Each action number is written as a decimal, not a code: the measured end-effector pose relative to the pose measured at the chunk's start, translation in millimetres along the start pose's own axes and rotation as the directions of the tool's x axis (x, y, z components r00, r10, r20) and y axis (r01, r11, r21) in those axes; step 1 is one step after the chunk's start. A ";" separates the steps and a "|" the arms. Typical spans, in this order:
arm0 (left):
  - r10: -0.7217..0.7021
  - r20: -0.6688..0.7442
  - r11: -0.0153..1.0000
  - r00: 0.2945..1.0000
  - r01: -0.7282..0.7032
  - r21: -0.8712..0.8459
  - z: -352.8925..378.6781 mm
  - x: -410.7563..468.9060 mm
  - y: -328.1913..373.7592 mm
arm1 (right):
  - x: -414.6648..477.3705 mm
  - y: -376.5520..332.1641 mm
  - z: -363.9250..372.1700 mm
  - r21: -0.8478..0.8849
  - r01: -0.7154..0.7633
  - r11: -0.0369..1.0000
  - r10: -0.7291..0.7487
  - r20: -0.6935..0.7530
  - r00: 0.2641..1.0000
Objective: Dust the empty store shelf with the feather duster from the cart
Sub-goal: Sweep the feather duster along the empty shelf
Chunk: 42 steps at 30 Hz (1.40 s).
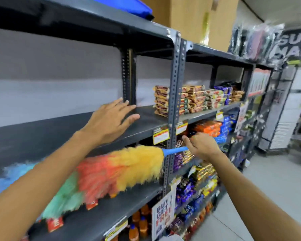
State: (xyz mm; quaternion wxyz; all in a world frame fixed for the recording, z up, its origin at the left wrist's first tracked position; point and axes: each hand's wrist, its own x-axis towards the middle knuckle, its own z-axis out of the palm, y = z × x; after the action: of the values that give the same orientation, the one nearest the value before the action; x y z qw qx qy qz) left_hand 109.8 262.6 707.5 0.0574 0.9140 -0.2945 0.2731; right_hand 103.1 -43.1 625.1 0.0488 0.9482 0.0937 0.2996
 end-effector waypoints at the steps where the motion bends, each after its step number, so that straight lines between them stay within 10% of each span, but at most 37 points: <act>1: -0.036 0.017 0.999 0.999 0.036 -0.010 -6.9 -9.4 -9.8 | 11.1 -7.7 -2.5 0.035 0.042 0.999 -0.041 -0.023 0.999; 8: -0.104 0.430 0.976 0.897 0.176 -0.132 -38.7 -69.6 -38.9 | 69.4 -73.0 -14.4 0.285 0.160 0.945 -0.121 -0.150 0.981; 18: -0.291 0.214 0.936 0.933 0.232 0.264 -22.2 -105.2 -102.8 | 107.7 -156.3 19.4 0.154 0.137 0.979 -0.148 0.062 0.987; 27: -0.340 0.172 0.922 0.925 0.292 0.253 25.4 -133.4 -153.3 | 114.3 -158.3 35.2 -0.139 -0.002 0.990 0.025 0.163 0.986; 42: -0.276 0.092 0.937 0.957 0.247 0.248 33.8 -135.0 -155.2 | 107.7 -175.4 17.9 0.132 0.007 0.991 -0.031 0.180 0.983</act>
State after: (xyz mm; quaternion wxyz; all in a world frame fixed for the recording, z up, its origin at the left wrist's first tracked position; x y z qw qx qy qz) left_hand 122.5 449.3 615.7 -0.0335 0.9607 -0.1389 0.2379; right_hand 173.9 150.1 644.6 -0.0020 0.9718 0.1173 0.2045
